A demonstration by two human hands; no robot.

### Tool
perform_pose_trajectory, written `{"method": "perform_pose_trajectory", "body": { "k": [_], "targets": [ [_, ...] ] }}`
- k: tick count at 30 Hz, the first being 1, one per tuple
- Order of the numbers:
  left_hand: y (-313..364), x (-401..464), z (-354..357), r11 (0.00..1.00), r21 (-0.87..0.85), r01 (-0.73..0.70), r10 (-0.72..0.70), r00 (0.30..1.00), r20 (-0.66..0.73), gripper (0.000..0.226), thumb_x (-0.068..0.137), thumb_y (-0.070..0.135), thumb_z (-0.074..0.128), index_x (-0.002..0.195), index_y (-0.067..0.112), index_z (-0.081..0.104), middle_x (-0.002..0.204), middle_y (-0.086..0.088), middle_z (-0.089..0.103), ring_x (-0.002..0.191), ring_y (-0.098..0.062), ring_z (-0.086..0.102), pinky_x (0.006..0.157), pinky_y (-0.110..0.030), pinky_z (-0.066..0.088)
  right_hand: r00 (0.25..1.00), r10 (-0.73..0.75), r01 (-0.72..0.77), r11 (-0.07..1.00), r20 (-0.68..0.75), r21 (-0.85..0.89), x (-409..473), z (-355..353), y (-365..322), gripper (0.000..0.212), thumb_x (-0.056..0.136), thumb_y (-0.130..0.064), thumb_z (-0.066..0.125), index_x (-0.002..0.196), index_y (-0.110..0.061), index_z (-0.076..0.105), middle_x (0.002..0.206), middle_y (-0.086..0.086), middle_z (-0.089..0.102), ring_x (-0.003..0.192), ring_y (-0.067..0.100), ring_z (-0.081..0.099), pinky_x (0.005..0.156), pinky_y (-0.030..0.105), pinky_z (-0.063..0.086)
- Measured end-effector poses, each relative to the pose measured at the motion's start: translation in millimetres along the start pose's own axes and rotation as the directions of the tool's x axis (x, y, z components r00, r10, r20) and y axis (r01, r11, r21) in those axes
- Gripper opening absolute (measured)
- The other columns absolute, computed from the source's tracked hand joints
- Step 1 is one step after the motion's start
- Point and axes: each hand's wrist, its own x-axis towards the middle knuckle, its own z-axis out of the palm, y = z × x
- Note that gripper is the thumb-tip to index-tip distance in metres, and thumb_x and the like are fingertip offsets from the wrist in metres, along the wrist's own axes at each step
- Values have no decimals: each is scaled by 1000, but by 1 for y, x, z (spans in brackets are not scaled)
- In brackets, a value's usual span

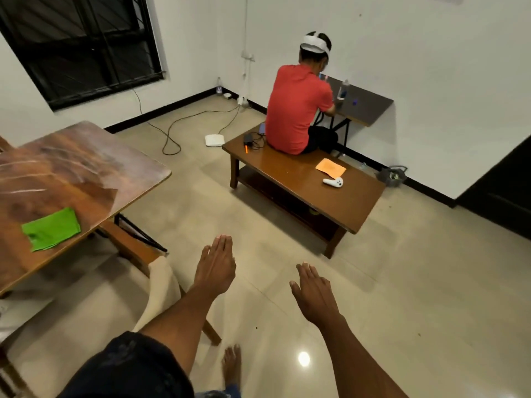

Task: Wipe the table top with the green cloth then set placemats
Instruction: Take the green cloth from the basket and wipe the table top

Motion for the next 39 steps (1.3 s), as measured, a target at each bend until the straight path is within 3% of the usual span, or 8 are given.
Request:
{"method": "perform_pose_trajectory", "body": {
  "k": [6,11,24,32,39],
  "targets": [
    [0,71,-20,999,-51,16,-19,998,-53,63,111,28,31,166,5,9,174,-12,15,163,-25,12,128,-40,19,1000,-15,15,1000,0,-22,70,-33,-5,61,113,-45,26,167,-16,18,177,6,11,164,22,8,129,43,19],
    [-35,122,-48,997,-33,65,-68,993,-93,62,112,28,29,166,5,8,175,-12,14,163,-25,11,128,-41,17,993,-109,107,993,-40,-41,146,-70,-48,62,114,-46,25,167,-16,17,177,6,6,164,21,4,129,42,15],
    [-95,180,-70,970,3,244,-243,966,-83,63,112,30,29,166,6,7,174,-12,14,162,-26,12,127,-42,19,952,-305,307,947,34,-93,279,-99,-108,63,113,-48,25,167,-15,16,177,7,6,164,23,4,130,43,14],
    [-122,237,-99,924,-43,381,-383,917,-112,63,113,31,25,167,6,2,176,-11,3,163,-24,4,130,-42,12,912,-404,410,906,71,-107,380,-131,-120,62,114,-45,26,168,-15,15,177,7,5,164,22,2,130,44,13],
    [-136,268,-103,838,-114,534,-544,832,-109,63,113,29,27,166,5,4,176,-12,4,163,-24,3,131,-41,11,817,-560,574,812,136,-106,463,-145,-158,61,114,-44,28,166,-13,18,176,9,13,163,24,8,129,45,17]
  ]
}}
